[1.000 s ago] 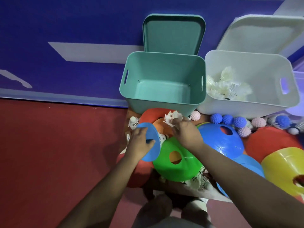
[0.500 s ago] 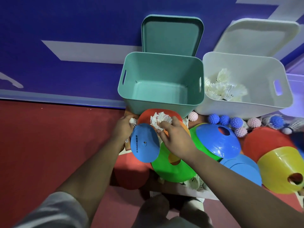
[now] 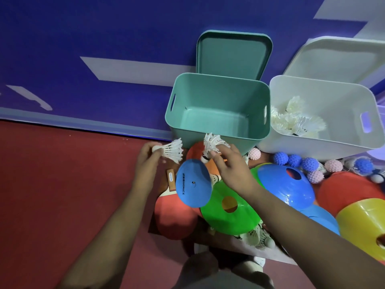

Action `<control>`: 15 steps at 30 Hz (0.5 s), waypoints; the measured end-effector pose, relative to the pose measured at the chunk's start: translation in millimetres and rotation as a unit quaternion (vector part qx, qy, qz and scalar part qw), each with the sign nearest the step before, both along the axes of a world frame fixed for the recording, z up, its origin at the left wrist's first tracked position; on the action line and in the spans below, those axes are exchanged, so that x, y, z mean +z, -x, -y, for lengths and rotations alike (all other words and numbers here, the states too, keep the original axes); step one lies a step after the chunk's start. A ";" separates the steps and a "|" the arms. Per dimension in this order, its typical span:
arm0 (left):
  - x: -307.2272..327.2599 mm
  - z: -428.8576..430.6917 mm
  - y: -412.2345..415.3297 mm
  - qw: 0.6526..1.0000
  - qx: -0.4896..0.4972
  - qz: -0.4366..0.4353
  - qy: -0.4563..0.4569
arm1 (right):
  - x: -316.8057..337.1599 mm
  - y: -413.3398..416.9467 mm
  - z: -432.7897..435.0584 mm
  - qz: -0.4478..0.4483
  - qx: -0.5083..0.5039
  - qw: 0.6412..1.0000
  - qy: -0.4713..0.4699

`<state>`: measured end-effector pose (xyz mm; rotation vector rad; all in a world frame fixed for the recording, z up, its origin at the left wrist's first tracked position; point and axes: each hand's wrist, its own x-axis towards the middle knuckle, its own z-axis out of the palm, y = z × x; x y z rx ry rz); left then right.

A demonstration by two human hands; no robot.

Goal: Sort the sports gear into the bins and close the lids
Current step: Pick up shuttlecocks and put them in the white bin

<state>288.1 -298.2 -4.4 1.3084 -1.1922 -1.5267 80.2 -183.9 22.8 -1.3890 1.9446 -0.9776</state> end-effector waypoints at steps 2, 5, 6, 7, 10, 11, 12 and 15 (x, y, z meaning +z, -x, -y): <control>5.5 -12.4 8.3 0.991 -0.046 -0.108 -0.058 | 4.5 -0.3 3.4 0.038 -0.015 0.999 0.010; 8.4 -27.2 26.0 0.975 -0.096 -0.172 -0.102 | 9.9 -2.5 2.2 0.107 -0.026 0.994 0.000; 9.0 -31.0 32.4 0.972 -0.109 -0.180 -0.105 | 11.4 -2.6 0.6 0.127 -0.025 0.992 -0.006; 9.0 -34.7 38.8 0.970 -0.119 -0.183 -0.108 | 13.3 -2.1 -1.7 0.144 -0.027 0.989 -0.012; 8.2 -45.2 57.3 0.966 -0.144 -0.170 -0.128 | 17.3 5.3 -10.0 0.174 -0.047 0.984 -0.013; 9.2 -48.3 62.5 0.966 -0.148 -0.167 -0.133 | 18.5 8.4 -12.5 0.184 -0.054 0.981 -0.009; 10.6 -50.5 68.6 0.964 -0.151 -0.168 -0.137 | 20.6 12.1 -14.8 0.201 -0.063 0.978 -0.002; 21.1 -52.9 89.7 0.956 -0.160 -0.201 -0.140 | 25.6 24.1 -22.5 0.210 -0.113 0.971 0.014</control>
